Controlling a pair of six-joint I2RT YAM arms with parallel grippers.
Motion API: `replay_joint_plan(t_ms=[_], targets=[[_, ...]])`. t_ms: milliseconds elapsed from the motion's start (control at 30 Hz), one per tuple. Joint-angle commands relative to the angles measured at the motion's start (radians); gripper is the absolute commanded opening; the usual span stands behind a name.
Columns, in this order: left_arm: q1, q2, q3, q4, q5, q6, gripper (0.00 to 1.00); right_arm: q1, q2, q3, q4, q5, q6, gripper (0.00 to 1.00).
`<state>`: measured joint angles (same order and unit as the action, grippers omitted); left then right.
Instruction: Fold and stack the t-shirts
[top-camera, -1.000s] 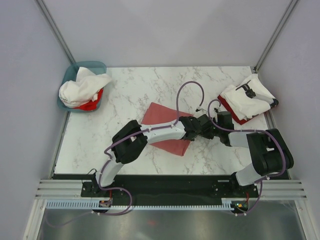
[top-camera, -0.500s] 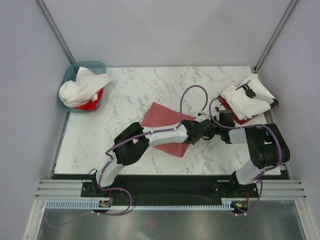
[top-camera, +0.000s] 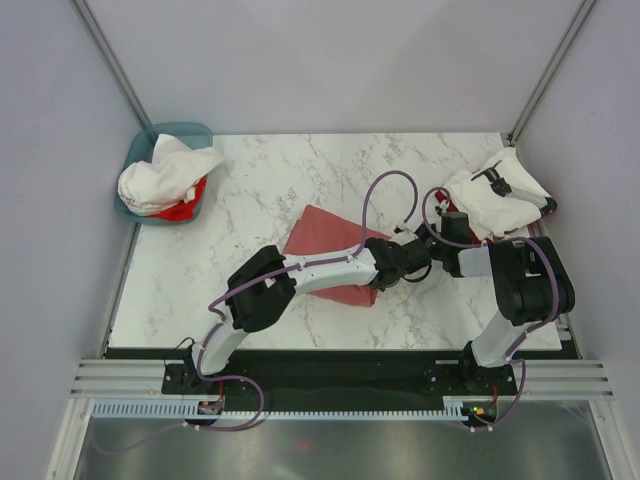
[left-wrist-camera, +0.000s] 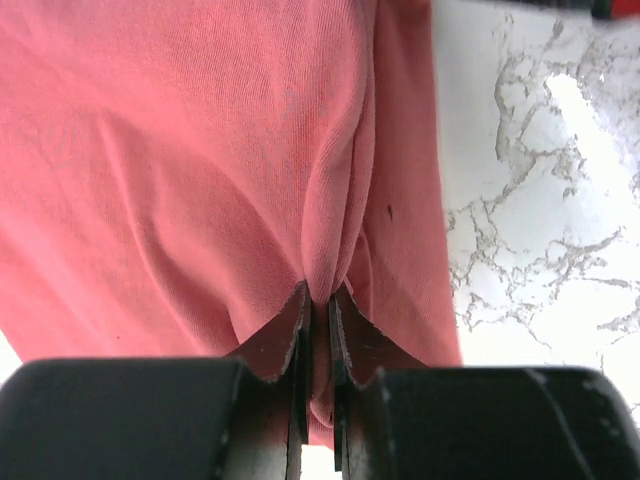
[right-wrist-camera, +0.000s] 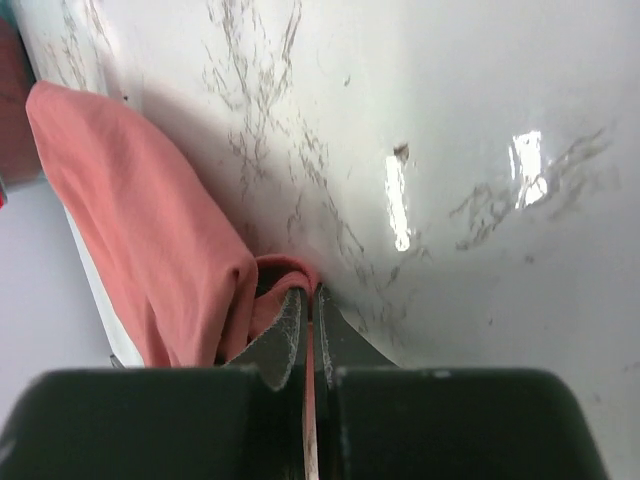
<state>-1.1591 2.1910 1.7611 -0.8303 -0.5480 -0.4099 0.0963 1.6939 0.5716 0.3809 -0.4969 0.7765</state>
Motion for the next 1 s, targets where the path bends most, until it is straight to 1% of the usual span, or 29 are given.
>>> replay_joint_plan(t_ms=[0, 167, 200, 233, 267, 333, 400, 433, 467, 500, 533, 600, 667, 700, 767, 800, 867, 900, 967], targets=[[-0.017, -0.050, 0.024, -0.053, -0.003, -0.024, 0.10, -0.024, 0.061, 0.023, -0.027, 0.118, -0.014, 0.00], [-0.021, -0.051, 0.031, -0.052, 0.031, -0.029, 0.12, -0.036, 0.116, 0.053, 0.001, 0.103, 0.012, 0.00], [-0.021, -0.048, 0.034, -0.052, 0.031, -0.030, 0.13, -0.038, 0.122, 0.057, 0.009, 0.100, 0.013, 0.00], [-0.021, -0.039, 0.043, -0.049, 0.019, -0.032, 0.19, -0.038, 0.127, 0.066, 0.012, 0.097, 0.017, 0.00], [-0.021, -0.030, 0.054, -0.049, 0.011, -0.030, 0.20, -0.038, 0.136, 0.070, 0.025, 0.078, 0.021, 0.02], [-0.022, -0.005, 0.089, -0.050, -0.006, -0.029, 0.21, -0.038, 0.133, 0.065, 0.035, 0.067, 0.030, 0.09], [-0.021, 0.000, 0.109, -0.037, -0.006, -0.040, 0.22, -0.038, 0.118, 0.060, 0.038, 0.072, 0.029, 0.11], [-0.022, 0.000, 0.112, -0.026, -0.003, -0.041, 0.25, -0.038, 0.113, 0.060, 0.036, 0.072, 0.027, 0.12], [-0.021, 0.000, 0.113, 0.002, 0.000, -0.041, 0.29, -0.040, 0.107, 0.060, 0.036, 0.072, 0.024, 0.15], [-0.016, -0.002, 0.116, 0.013, 0.005, -0.044, 0.36, -0.041, 0.105, 0.060, 0.036, 0.073, 0.026, 0.27], [-0.013, -0.002, 0.117, 0.022, 0.023, -0.046, 0.49, -0.040, 0.102, 0.057, 0.035, 0.075, 0.027, 0.33], [-0.010, -0.007, 0.117, 0.034, 0.052, -0.050, 0.56, -0.049, 0.099, 0.050, 0.044, 0.066, 0.033, 0.37], [-0.010, -0.017, 0.100, 0.037, 0.072, -0.056, 0.59, -0.066, 0.087, 0.030, 0.067, 0.060, 0.047, 0.40], [-0.010, -0.040, 0.077, 0.042, 0.072, -0.059, 0.60, -0.072, 0.082, 0.024, 0.072, 0.052, 0.052, 0.44], [-0.007, -0.069, 0.049, 0.056, 0.082, -0.064, 0.62, -0.085, 0.066, 0.004, 0.085, 0.044, 0.064, 0.50], [0.001, -0.101, 0.014, 0.083, 0.111, -0.066, 0.63, -0.092, 0.059, -0.009, 0.088, 0.043, 0.066, 0.54], [0.010, -0.143, -0.029, 0.123, 0.149, -0.061, 0.65, -0.092, 0.035, -0.021, 0.092, 0.040, 0.072, 0.59], [0.022, -0.175, -0.069, 0.143, 0.187, -0.061, 0.65, -0.096, 0.026, -0.035, 0.095, 0.038, 0.075, 0.66], [0.032, -0.195, -0.101, 0.189, 0.221, -0.060, 0.67, -0.121, -0.003, -0.048, 0.104, 0.029, 0.076, 0.73]])
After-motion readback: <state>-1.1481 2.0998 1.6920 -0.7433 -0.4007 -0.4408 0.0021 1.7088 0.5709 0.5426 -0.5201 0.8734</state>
